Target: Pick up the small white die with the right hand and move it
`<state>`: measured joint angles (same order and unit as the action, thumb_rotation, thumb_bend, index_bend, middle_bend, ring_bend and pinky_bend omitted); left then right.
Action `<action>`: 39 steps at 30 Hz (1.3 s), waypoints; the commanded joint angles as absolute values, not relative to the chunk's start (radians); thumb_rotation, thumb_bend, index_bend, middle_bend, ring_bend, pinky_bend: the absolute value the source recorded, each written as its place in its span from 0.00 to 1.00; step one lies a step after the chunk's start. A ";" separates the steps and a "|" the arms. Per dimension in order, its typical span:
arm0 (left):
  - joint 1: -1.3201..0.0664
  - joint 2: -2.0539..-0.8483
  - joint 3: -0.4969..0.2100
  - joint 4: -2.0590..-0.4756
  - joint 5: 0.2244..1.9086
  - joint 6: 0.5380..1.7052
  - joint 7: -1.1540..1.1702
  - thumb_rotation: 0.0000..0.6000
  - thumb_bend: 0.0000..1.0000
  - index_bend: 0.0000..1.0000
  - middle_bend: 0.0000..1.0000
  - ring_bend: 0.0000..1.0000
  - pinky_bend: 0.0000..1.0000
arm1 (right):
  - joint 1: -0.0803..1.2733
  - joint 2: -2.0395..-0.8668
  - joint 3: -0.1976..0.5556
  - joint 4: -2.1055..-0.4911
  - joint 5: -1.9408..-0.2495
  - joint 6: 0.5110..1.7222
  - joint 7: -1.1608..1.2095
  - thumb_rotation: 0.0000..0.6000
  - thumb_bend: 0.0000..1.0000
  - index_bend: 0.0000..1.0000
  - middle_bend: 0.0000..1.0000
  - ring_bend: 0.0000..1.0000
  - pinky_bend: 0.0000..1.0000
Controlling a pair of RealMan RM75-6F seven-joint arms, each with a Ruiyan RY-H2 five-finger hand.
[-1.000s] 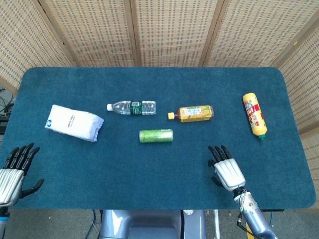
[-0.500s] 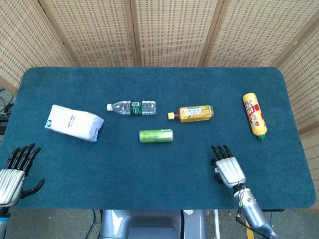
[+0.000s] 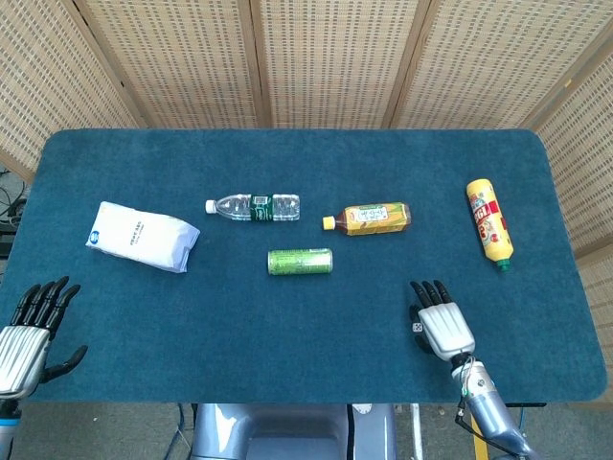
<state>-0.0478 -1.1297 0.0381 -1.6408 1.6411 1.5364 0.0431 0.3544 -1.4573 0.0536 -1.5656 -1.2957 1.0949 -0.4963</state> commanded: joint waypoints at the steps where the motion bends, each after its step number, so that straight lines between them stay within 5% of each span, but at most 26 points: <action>1: -0.048 -1.130 0.038 -1.640 1.641 1.536 0.042 1.00 0.29 0.00 0.00 0.00 0.00 | 0.358 -1.461 0.053 -1.562 -1.293 1.094 -0.498 1.00 0.36 0.43 0.07 0.00 0.00; 39: -0.047 -1.128 0.036 -1.641 1.635 1.536 0.038 1.00 0.29 0.00 0.00 0.00 0.00 | 0.384 -1.495 0.041 -1.494 -1.233 1.072 -0.474 1.00 0.37 0.43 0.07 0.01 0.00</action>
